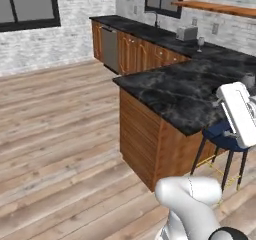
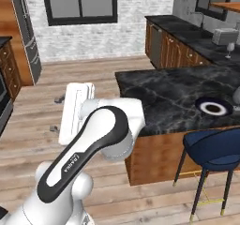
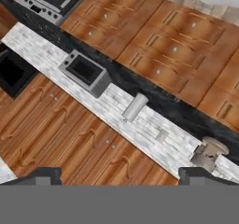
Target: Retrieve the wine glasses from the counter and place one next to each plate.
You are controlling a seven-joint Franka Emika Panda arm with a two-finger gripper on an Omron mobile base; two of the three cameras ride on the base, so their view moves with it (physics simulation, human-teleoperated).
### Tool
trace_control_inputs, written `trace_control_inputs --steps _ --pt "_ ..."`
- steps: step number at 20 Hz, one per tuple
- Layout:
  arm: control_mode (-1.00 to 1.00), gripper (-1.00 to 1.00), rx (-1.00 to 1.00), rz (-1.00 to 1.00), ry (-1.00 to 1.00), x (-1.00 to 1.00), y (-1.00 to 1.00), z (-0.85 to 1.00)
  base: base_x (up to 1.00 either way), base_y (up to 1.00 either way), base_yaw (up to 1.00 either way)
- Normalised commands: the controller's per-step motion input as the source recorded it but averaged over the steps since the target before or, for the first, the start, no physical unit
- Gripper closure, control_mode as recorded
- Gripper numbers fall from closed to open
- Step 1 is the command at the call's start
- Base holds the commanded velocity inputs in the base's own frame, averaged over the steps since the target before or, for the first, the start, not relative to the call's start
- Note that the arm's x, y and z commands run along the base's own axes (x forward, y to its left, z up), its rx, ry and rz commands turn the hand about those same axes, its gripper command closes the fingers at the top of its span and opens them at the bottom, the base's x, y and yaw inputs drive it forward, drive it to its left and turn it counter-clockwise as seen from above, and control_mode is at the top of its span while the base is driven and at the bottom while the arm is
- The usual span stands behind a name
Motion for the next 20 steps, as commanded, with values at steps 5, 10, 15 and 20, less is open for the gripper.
trace_control_inputs --steps 5,10,15,20 --pt "1.00 -1.00 0.00 0.00 0.00 0.00 0.00 0.00 0.43 1.00 -0.65" --pt "1.00 -1.00 0.00 0.00 0.00 0.00 0.00 0.00 0.45 0.98 -0.67" --pt "1.00 -1.00 0.00 0.00 0.00 0.00 0.00 0.00 0.26 1.00 -0.55" --pt "1.00 -1.00 0.00 0.00 0.00 0.00 0.00 0.00 0.14 1.00 -0.49"
